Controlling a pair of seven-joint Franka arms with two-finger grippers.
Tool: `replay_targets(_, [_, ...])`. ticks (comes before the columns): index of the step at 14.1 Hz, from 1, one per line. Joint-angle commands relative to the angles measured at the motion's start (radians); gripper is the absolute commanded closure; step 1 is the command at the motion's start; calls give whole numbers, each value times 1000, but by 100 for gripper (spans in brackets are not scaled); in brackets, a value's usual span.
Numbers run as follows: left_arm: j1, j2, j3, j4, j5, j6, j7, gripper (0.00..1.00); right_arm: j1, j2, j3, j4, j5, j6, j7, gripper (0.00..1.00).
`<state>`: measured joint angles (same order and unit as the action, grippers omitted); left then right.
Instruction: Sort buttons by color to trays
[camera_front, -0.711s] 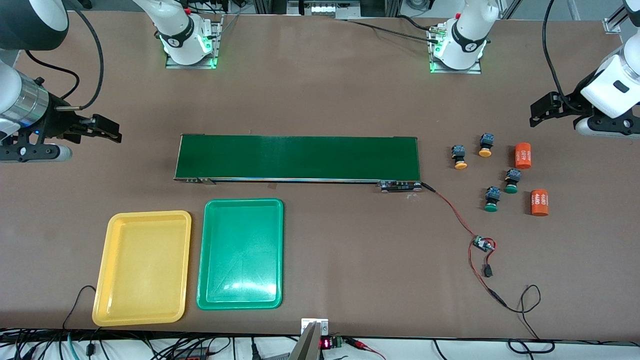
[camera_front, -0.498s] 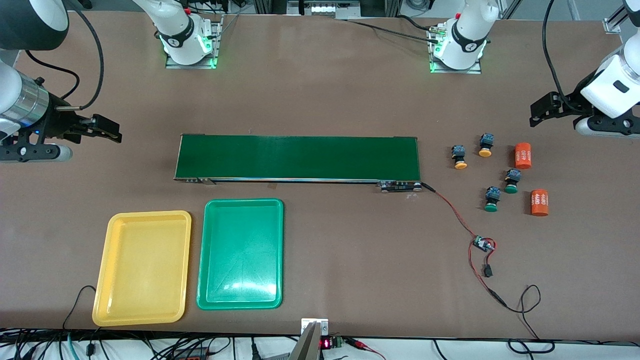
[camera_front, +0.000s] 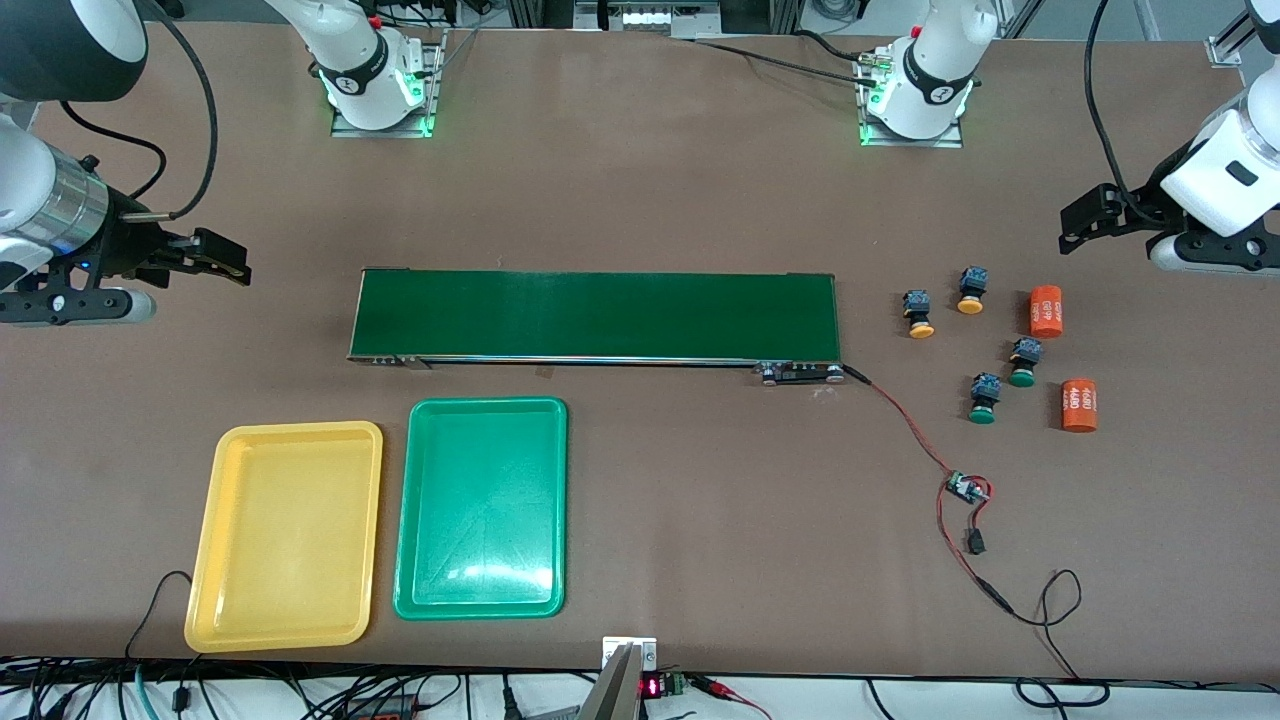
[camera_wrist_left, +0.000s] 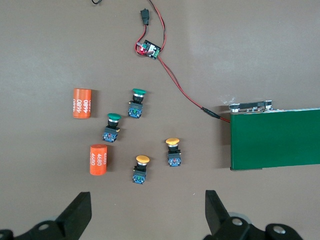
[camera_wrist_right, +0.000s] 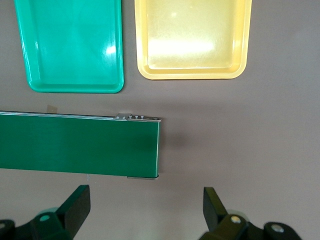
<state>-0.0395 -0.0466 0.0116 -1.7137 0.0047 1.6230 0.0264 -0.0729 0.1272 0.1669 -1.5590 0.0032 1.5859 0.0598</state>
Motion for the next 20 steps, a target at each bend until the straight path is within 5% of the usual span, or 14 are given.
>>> replay_targets(1, [-8, 22, 2, 40, 12, -26, 3, 0, 4, 12, 0, 25, 11, -14, -9, 0])
replay_targets(8, [1, 146, 11, 151, 6, -146, 16, 0, 7, 20, 0, 25, 1, -15, -14, 0])
replay_targets(12, [30, 149, 13, 73, 14, -132, 24, 0, 12, 20, 0, 25, 1, -14, -14, 0])
replay_targets(20, [144, 154, 13, -296, 44, 492, 220, 0, 8, 28, 0, 25, 3, -12, -14, 0])
